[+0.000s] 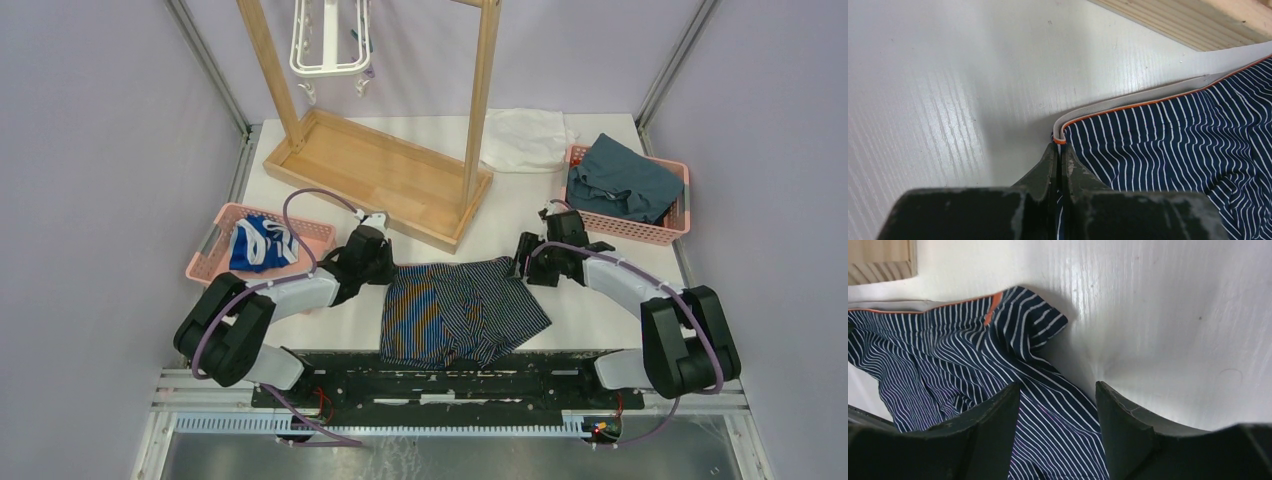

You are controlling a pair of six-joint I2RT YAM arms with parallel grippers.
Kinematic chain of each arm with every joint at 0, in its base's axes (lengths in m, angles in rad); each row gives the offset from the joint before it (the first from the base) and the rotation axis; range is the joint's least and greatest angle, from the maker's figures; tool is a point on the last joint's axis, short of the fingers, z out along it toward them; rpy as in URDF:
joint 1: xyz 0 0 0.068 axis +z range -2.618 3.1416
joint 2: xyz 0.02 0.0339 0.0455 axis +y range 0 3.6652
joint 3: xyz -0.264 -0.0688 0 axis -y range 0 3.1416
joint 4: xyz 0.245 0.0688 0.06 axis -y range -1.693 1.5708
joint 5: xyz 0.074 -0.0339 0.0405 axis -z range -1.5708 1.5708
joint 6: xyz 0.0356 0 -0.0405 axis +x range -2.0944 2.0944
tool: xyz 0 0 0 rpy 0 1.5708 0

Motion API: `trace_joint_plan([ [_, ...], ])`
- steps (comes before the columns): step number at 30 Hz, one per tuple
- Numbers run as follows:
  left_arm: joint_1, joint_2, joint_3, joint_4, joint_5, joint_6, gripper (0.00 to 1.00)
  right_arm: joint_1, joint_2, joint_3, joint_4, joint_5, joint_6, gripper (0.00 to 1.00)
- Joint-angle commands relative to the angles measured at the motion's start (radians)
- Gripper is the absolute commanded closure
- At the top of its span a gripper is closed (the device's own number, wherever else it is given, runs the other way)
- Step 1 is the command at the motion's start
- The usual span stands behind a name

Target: Clip the underwear to the hanger

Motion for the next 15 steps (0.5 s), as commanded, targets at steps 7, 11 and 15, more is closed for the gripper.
trace_joint_plan([
  [7,0.002,-0.064,0.009,-0.026,0.002,0.023,0.97,-0.001,-0.114,-0.106,-0.032,0.024,0.086,0.52],
  [11,0.001,-0.081,0.004,-0.034,0.004,0.015,0.97,-0.002,-0.170,-0.151,-0.059,0.067,0.110,0.76],
  [15,0.002,-0.088,0.004,-0.043,0.014,0.012,0.97,-0.002,-0.199,-0.184,-0.091,0.068,0.146,0.99],
])
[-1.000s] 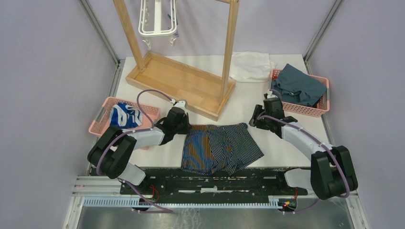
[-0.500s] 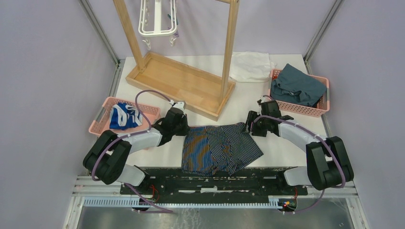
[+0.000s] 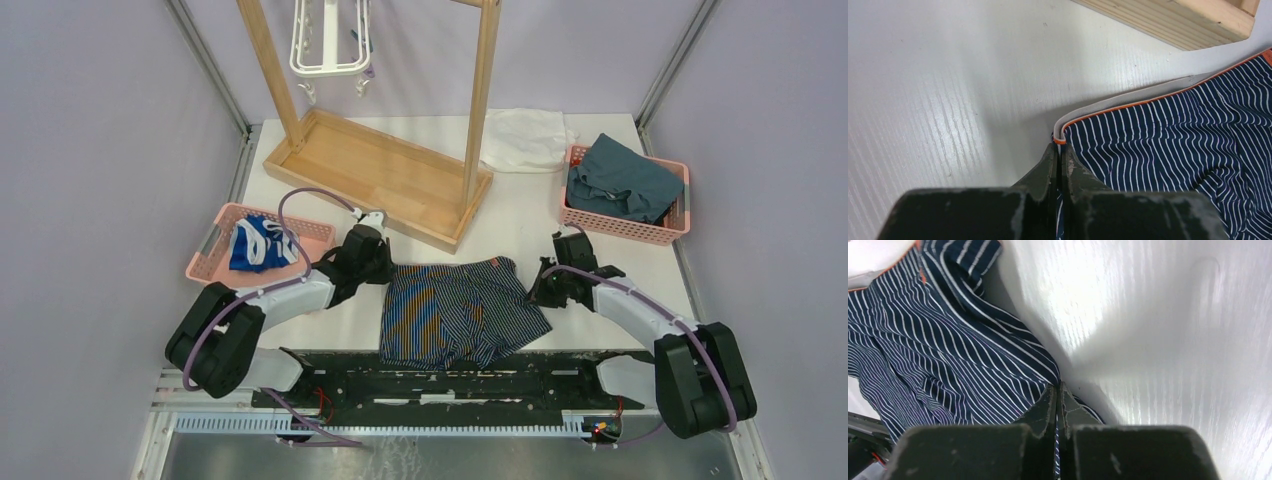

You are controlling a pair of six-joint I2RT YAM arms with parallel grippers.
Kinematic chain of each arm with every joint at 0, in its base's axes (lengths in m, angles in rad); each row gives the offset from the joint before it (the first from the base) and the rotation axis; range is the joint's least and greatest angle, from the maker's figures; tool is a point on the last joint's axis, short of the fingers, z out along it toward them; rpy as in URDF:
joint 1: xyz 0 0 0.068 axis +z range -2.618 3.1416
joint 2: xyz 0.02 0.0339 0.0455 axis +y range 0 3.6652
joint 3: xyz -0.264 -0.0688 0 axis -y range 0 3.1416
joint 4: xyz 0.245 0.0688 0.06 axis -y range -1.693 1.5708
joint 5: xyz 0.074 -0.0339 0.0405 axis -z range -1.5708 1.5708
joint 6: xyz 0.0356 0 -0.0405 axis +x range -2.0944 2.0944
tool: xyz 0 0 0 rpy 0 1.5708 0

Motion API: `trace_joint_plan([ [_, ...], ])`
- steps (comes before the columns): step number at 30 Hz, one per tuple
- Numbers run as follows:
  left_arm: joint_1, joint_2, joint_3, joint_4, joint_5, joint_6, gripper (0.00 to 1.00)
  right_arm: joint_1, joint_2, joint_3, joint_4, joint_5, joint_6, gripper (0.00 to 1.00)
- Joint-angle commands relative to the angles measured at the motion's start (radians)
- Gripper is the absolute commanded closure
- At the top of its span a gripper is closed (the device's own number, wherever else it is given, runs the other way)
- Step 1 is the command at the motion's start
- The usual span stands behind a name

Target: Clip the underwear to the hanger

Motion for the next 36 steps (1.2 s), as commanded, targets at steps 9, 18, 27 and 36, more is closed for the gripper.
trace_joint_plan([
  [9,0.001,-0.036,0.005,-0.022,0.052,0.008,0.97,-0.001,-0.275,-0.035,-0.299,0.029,0.104,1.00],
  [18,0.001,-0.030,0.011,-0.043,0.081,0.015,0.97,-0.003,-0.434,0.021,-0.430,0.083,0.121,0.59],
  [27,0.001,-0.029,0.008,-0.043,0.088,0.016,0.97,-0.002,-0.193,0.229,-0.260,0.104,0.021,0.34],
  [36,0.000,-0.038,0.008,-0.045,0.085,0.011,0.97,-0.002,0.259,0.374,-0.060,-0.089,-0.088,0.30],
])
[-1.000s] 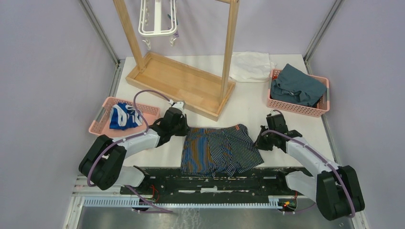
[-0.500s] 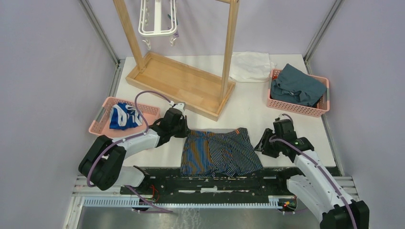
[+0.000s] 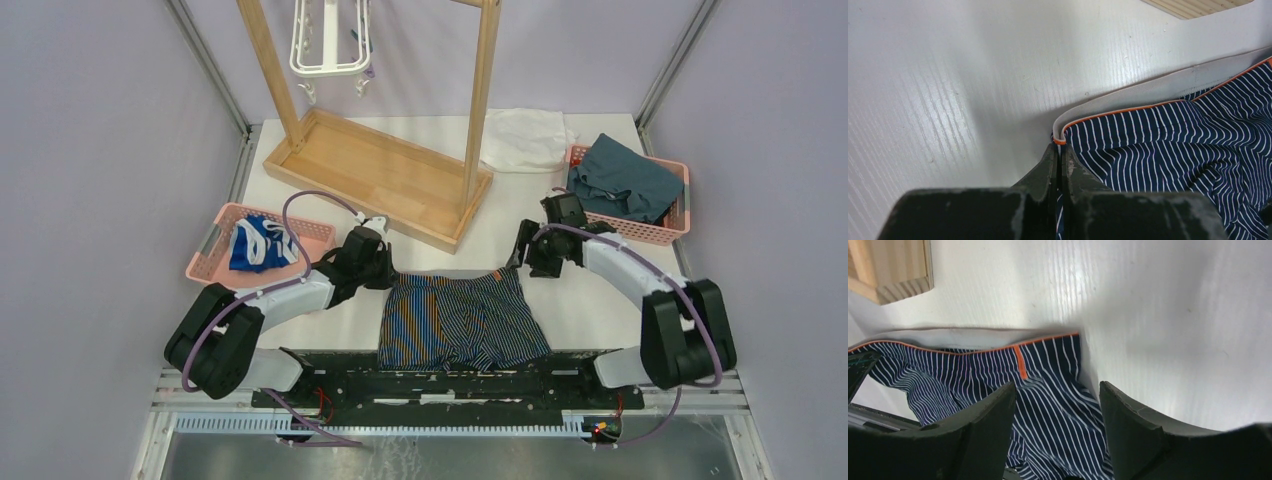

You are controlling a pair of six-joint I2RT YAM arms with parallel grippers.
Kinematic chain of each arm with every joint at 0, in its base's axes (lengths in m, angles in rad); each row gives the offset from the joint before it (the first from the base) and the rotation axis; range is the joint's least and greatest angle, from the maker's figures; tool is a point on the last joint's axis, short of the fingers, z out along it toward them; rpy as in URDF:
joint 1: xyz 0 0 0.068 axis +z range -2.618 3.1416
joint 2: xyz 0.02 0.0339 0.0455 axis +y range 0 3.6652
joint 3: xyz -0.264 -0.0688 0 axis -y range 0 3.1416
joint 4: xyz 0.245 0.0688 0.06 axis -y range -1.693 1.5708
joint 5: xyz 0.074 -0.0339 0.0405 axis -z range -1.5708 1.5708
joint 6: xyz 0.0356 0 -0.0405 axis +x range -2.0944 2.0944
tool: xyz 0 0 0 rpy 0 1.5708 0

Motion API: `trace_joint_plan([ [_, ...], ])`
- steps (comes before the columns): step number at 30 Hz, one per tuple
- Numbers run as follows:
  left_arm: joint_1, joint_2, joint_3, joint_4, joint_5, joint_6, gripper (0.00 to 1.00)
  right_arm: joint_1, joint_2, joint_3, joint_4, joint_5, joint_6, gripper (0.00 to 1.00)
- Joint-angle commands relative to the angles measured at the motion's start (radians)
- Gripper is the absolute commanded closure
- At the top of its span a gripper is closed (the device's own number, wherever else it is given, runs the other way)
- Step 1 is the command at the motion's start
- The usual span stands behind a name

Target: Clip the underwear to the hanger

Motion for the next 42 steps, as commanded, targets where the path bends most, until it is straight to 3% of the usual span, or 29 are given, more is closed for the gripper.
trace_joint_plan([
  [1,-0.001,-0.026,0.008,0.017,0.008,0.011,0.97,-0.002,0.123,0.069,0.119,-0.094,-0.041,0.30],
  [7,-0.001,-0.015,0.013,0.018,0.012,0.011,0.97,-0.002,0.238,0.111,0.137,-0.086,-0.031,0.36],
  [16,0.001,-0.025,0.011,0.008,0.004,0.017,0.97,-0.002,0.282,0.093,0.136,-0.038,-0.035,0.44],
  [21,0.001,-0.032,0.011,0.003,0.000,0.015,0.97,-0.002,0.272,0.078,0.131,0.001,-0.041,0.58],
  [29,0.001,-0.128,0.011,-0.011,-0.028,-0.014,0.97,-0.002,0.124,0.018,0.250,-0.021,-0.069,0.89],
  [37,0.001,-0.318,-0.073,0.097,-0.060,-0.003,0.97,-0.001,-0.108,-0.143,0.527,-0.062,-0.104,0.95],
  [42,0.001,-0.255,-0.067,0.133,-0.082,0.015,0.97,-0.002,-0.130,-0.180,0.575,0.030,-0.093,0.96],
])
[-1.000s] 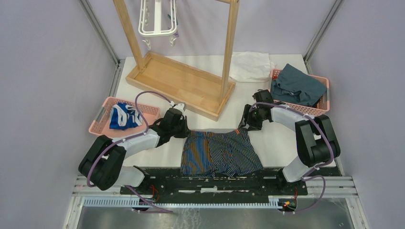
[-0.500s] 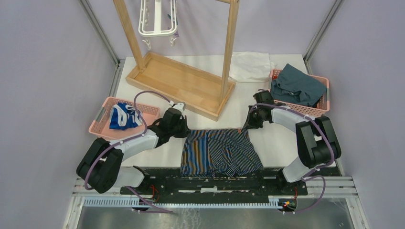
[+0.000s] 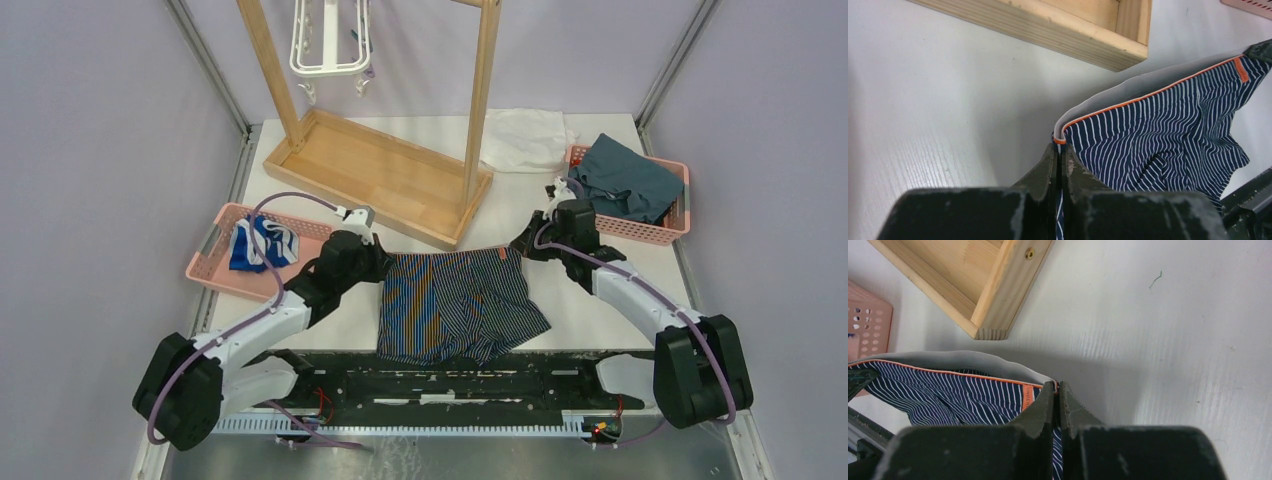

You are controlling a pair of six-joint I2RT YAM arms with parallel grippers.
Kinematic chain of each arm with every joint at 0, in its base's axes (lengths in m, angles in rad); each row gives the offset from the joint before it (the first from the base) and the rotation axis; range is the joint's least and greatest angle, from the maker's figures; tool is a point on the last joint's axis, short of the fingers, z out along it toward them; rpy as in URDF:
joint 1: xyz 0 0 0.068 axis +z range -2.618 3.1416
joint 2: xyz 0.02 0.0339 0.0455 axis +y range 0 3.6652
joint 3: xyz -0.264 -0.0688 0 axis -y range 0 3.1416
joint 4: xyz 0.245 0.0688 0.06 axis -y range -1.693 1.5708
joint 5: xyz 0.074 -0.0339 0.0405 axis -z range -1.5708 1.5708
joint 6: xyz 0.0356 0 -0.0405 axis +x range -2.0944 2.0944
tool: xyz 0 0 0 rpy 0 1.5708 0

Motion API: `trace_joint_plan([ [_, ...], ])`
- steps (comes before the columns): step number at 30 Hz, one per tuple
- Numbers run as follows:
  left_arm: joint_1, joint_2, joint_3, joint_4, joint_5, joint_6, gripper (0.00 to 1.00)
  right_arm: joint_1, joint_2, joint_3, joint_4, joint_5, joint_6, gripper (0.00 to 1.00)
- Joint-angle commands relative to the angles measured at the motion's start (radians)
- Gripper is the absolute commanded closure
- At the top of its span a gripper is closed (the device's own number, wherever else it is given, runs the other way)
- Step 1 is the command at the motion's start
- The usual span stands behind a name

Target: Clip the underwear to the hanger

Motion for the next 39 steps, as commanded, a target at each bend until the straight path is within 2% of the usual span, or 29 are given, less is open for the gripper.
trace_joint_plan([
  [1,0.001,0.081,0.017,0.076,-0.032,0.019,0.97,-0.002,0.003,-0.016,0.115,0.093,-0.009,0.96],
  [6,0.001,0.229,0.051,0.121,-0.004,0.028,0.97,-0.002,0.078,0.001,0.115,0.164,-0.008,0.95],
  [14,0.001,0.346,0.104,0.151,-0.029,0.058,0.93,-0.002,0.193,0.053,0.092,0.242,-0.032,0.91],
  [18,0.001,0.373,0.120,0.163,-0.028,0.061,0.85,-0.002,0.218,0.067,0.103,0.267,-0.014,0.84],
  [23,0.001,0.365,0.141,0.124,-0.053,0.062,0.67,-0.002,0.175,0.103,0.064,0.260,-0.009,0.58],
  [25,0.001,0.338,0.142,0.072,-0.088,0.051,0.56,-0.001,0.124,0.111,0.015,0.283,-0.015,0.48],
  [28,0.001,0.238,0.121,-0.007,-0.143,0.018,0.43,-0.002,0.015,0.119,-0.097,0.312,-0.025,0.43],
  [31,-0.006,0.123,0.089,-0.071,-0.165,-0.042,0.41,-0.001,-0.080,0.108,-0.185,0.262,0.016,0.42],
  [33,-0.041,0.041,0.058,-0.077,-0.165,-0.085,0.41,0.003,-0.116,0.085,-0.222,0.187,0.064,0.42],
  [35,-0.126,-0.019,0.034,-0.075,-0.200,-0.125,0.41,0.021,-0.146,0.043,-0.233,0.126,0.118,0.44],
  [39,-0.344,-0.008,0.001,-0.010,-0.275,-0.187,0.43,0.082,-0.200,-0.060,-0.211,0.070,0.196,0.45],
])
